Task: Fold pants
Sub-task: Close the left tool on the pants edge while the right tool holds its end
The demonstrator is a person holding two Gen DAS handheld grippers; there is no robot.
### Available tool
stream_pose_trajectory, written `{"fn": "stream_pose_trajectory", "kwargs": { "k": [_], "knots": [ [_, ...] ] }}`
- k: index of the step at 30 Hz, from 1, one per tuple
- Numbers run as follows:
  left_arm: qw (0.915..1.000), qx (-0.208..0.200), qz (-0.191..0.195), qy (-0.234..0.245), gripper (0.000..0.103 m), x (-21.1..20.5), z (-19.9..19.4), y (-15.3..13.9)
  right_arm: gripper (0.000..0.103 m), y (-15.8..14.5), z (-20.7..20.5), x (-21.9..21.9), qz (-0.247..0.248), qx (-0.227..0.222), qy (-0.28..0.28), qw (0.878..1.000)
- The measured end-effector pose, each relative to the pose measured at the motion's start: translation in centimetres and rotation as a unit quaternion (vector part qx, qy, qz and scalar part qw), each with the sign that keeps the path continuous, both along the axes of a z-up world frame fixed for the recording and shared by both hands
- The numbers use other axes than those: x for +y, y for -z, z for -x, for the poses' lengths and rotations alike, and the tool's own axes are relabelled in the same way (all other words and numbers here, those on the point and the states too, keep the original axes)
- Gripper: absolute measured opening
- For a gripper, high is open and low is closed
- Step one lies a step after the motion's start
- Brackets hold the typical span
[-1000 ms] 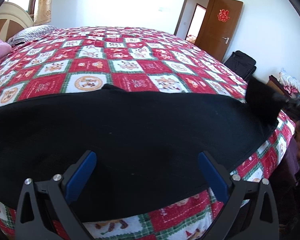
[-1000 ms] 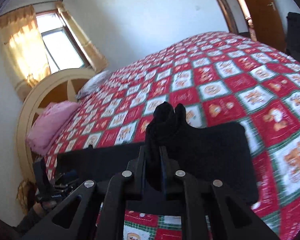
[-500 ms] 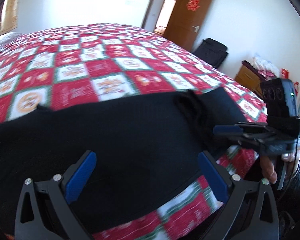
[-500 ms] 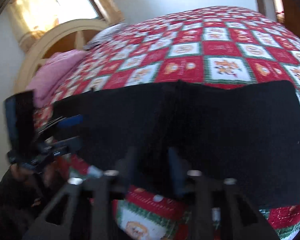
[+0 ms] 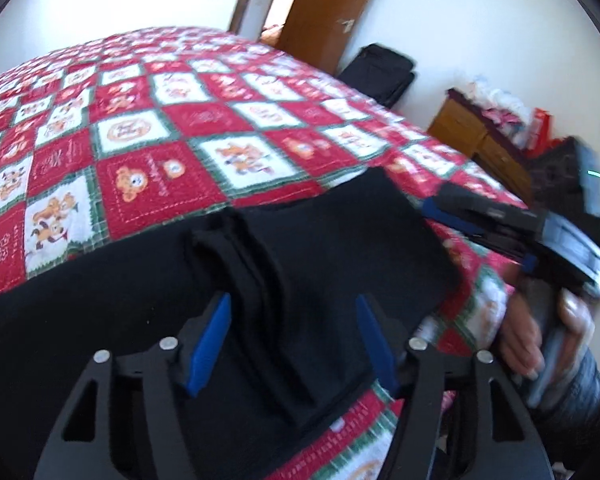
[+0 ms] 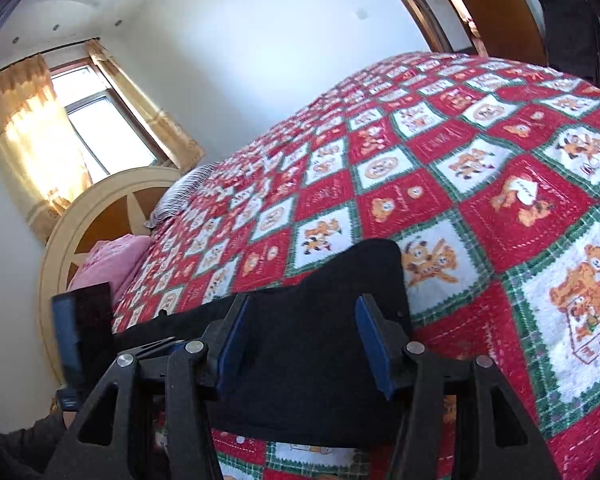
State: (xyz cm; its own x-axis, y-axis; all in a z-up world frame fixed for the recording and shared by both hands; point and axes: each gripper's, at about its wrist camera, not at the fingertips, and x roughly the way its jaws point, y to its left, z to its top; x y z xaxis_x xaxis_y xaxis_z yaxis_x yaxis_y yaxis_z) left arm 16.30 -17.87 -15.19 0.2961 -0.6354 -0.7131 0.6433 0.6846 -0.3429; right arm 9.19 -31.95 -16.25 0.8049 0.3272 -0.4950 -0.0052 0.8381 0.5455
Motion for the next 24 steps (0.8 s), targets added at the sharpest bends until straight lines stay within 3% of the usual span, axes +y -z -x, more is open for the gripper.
{"fn": "stream_pose_trajectory", "kwargs": {
  "k": [3, 5, 8, 12, 17, 24],
  "knots": [
    [0.9998, 0.007, 0.001, -0.018, 0.051, -0.2, -0.4, 0.4, 0.057, -0.2, -0.3, 1.3, 0.011, -0.012, -0.016, 1.000],
    [0.9998, 0.011, 0.005, -0.018, 0.025, -0.5, -0.4, 0.4, 0.057, 0.0, -0.5, 2.2, 0.025, -0.014, -0.027, 0.999],
    [0.9995, 0.017, 0.006, -0.027, 0.011, -0.5, -0.5, 0.6, 0.059, 0.1, 0.0, 2.2, 0.032, -0.022, -0.026, 0.999],
    [0.9991, 0.022, 0.019, -0.032, 0.008, 0.5, -0.5, 0.3, 0.069, -0.2, 0.4, 1.5, 0.029, -0.040, -0.005, 0.999],
    [0.9987, 0.000, 0.027, -0.044, 0.008, 2.9, -0.3, -1.9, 0.070, -0.6, 1.0, 0.5, 0.020, -0.056, 0.022, 0.998],
    [0.9959, -0.011, 0.028, -0.086, 0.008, 7.3, -0.5, -3.2, 0.070, -0.2, 0.6, 0.9, 0.028, -0.048, 0.012, 0.998]
  ]
}}
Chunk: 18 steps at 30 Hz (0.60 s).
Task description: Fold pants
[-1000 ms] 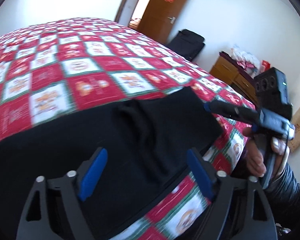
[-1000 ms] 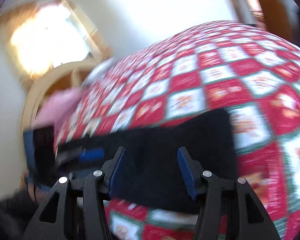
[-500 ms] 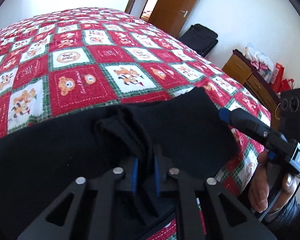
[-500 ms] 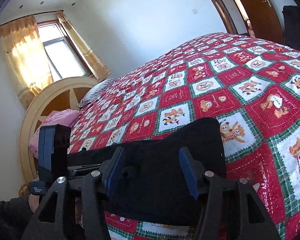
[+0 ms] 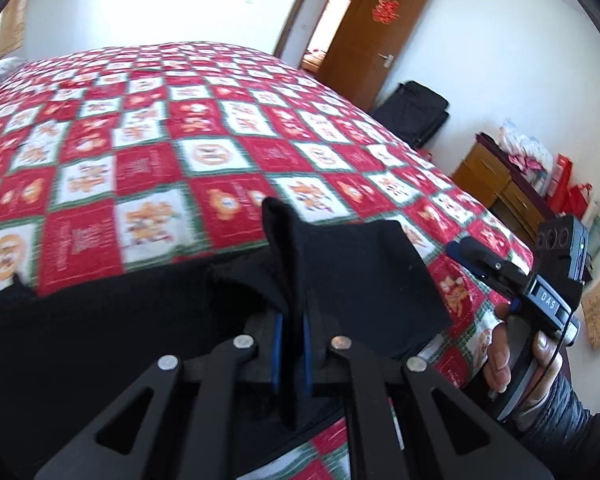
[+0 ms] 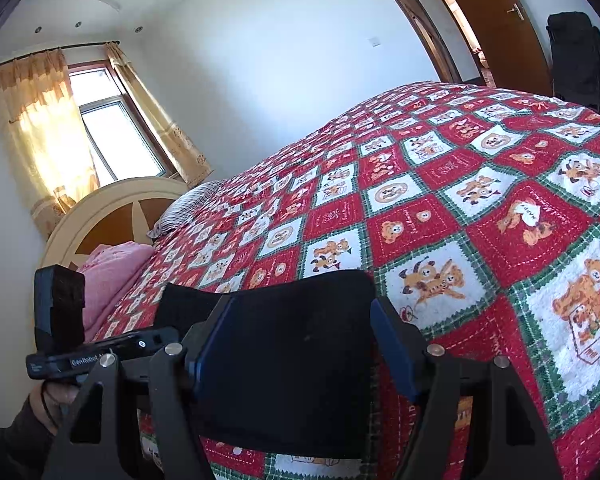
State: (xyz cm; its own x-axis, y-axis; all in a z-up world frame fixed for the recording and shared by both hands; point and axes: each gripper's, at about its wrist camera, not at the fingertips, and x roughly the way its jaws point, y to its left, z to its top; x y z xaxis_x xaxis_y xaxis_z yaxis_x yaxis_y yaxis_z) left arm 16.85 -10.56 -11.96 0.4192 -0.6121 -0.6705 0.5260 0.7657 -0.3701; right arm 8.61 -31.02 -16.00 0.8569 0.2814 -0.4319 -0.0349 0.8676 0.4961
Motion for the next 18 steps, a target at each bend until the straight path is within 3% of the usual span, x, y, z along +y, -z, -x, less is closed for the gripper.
{"fn": "stream_pose_trajectory", "kwargs": {
  "k": [11, 18],
  "knots": [
    [0.9980, 0.033, -0.004, -0.054, 0.008, 4.6, -0.7, 2.6, 0.071, 0.4, -0.4, 2.2, 0.028, 0.011, -0.038, 0.999],
    [0.9973, 0.036, -0.005, -0.063, 0.008, 5.5, -0.9, 3.8, 0.071, 0.7, -0.6, 5.3, 0.039, 0.013, -0.125, 0.991]
  ]
}}
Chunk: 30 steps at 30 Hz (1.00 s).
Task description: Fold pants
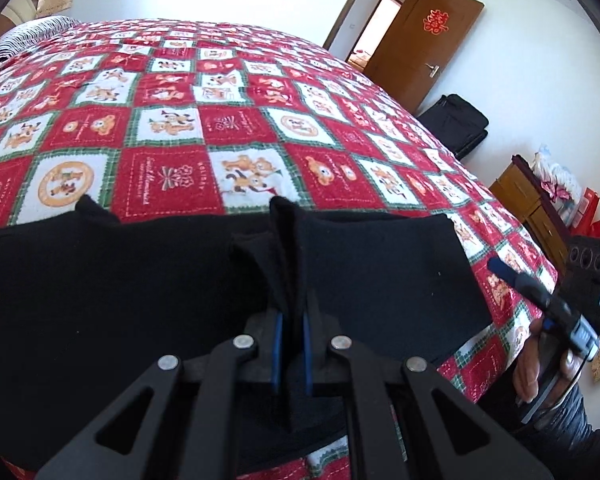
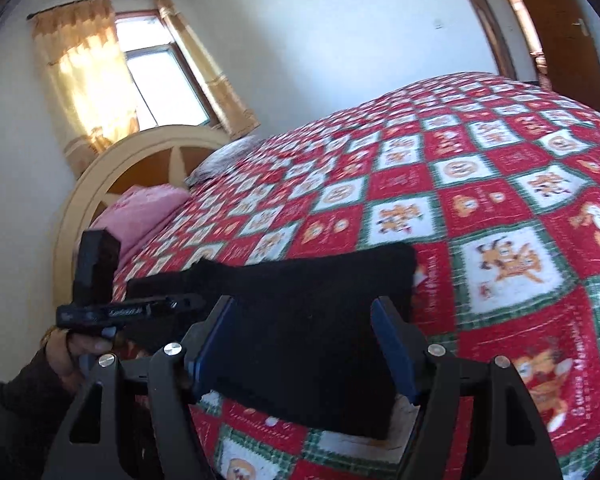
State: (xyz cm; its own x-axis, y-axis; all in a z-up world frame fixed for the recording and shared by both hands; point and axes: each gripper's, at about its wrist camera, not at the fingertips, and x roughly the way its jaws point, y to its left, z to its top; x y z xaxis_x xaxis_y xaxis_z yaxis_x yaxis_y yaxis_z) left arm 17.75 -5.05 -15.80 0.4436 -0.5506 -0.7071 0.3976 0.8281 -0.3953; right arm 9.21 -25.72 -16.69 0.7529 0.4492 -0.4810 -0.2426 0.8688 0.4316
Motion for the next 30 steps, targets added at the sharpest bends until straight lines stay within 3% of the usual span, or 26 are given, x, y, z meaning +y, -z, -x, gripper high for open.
{"fn": "stream_pose_trajectory", "kwargs": {
  "k": [4, 9, 16, 21, 23, 30],
  "knots": [
    [1.0000, -0.002, -0.003, 0.000, 0.008, 0.0, 0.0, 0.2, 0.071, 1.2, -0.6, 1.8, 0.026, 0.034, -0.034, 0.999],
    [1.0000, -0.003, -0.009, 0.000, 0.009, -0.1, 0.1, 0.7, 0.071, 3.3, -1.7, 2.6, 0.056, 0.087, -0.038, 0.994],
    [0.9998, -0.012, 0.011, -0.010, 0.009, 1.4, 0.5, 0.0, 0.071, 1.7, -0.6, 2.7, 0.041, 0.039, -0.047, 0.997],
    [0.9999, 0.000, 0.009, -0.013, 0.009, 1.4, 0.1, 1.1, 0.071, 3.4, -1.8, 3.3, 0.062, 0.087, -0.052, 0.993],
    [0.9998, 0.000, 0.006, -0.019, 0.015, 1.4, 0.1, 1.4, 0.071, 3.3, -1.7, 3.6, 0.075, 0.081, -0.053, 0.992],
    [0.9996, -0.007, -0.001, -0.027, 0.019, 1.6, 0.3, 1.6, 0.071, 1.9, -2.0, 2.9, 0.065, 0.067, -0.026, 0.995]
  ]
}}
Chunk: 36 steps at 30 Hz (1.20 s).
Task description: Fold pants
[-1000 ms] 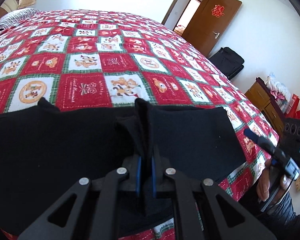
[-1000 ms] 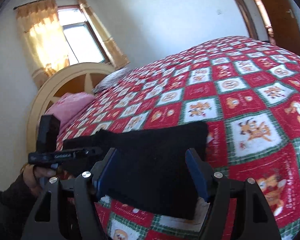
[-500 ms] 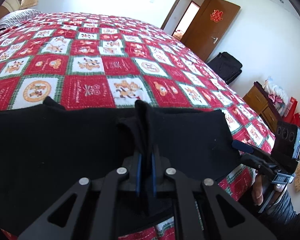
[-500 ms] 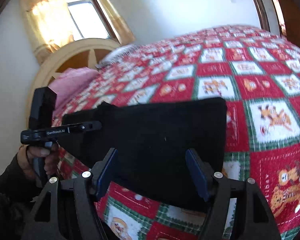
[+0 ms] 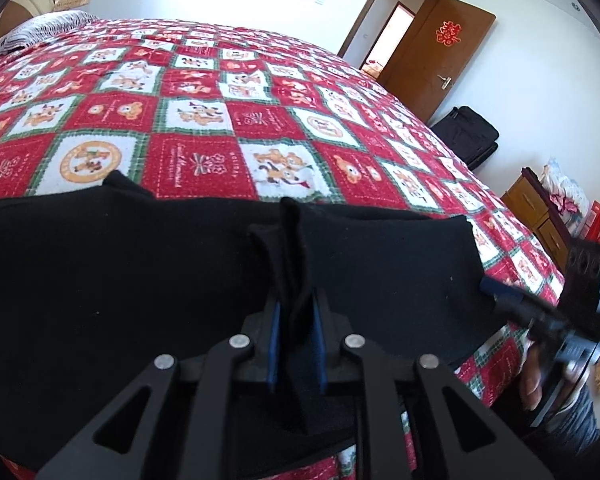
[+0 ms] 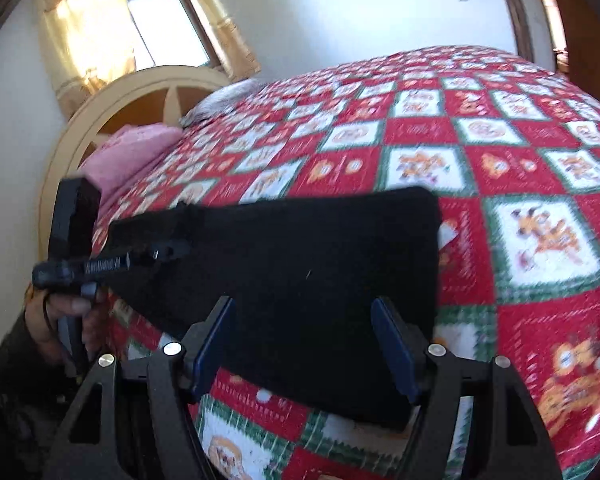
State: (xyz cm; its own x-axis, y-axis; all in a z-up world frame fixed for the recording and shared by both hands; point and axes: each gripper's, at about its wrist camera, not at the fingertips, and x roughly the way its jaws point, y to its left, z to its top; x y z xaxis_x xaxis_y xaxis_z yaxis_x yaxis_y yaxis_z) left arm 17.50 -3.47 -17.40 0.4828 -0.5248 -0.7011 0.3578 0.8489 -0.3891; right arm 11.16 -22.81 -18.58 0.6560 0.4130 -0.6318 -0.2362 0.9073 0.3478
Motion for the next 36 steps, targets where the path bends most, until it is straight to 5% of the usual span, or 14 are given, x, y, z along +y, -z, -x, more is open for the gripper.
{"fn": "stream_pose_trajectory", "kwargs": {
  "k": [6, 13, 18, 22, 27, 36],
  "knots": [
    [1.0000, -0.002, -0.003, -0.002, 0.022, 0.1, -0.1, 0.1, 0.071, -2.1, -3.0, -1.2, -0.006, -0.010, 0.028, 1.000],
    [1.0000, -0.001, 0.001, -0.001, 0.023, 0.1, -0.2, 0.2, 0.071, 0.7, -7.2, -2.0, -0.033, 0.062, 0.029, 0.997],
    [1.0000, 0.003, 0.004, 0.000, 0.025, 0.2, -0.1, 0.2, 0.071, -0.4, -5.7, -1.9, -0.016, 0.049, 0.035, 0.998],
    [1.0000, 0.006, 0.003, 0.003, 0.036, 0.5, 0.3, 0.0, 0.071, -1.4, -2.6, -1.4, -0.016, 0.051, 0.031, 0.998],
    [1.0000, 0.000, 0.001, 0.007, 0.040, 0.6, 0.6, 0.1, 0.071, 0.9, 1.9, -0.5, -0.004, 0.081, 0.013, 0.997],
    [0.9995, -0.020, -0.019, 0.013, 0.053, 1.9, 1.2, -1.6, 0.071, -0.8, 3.1, -2.0, -0.059, 0.026, 0.029, 0.998]
  ]
}}
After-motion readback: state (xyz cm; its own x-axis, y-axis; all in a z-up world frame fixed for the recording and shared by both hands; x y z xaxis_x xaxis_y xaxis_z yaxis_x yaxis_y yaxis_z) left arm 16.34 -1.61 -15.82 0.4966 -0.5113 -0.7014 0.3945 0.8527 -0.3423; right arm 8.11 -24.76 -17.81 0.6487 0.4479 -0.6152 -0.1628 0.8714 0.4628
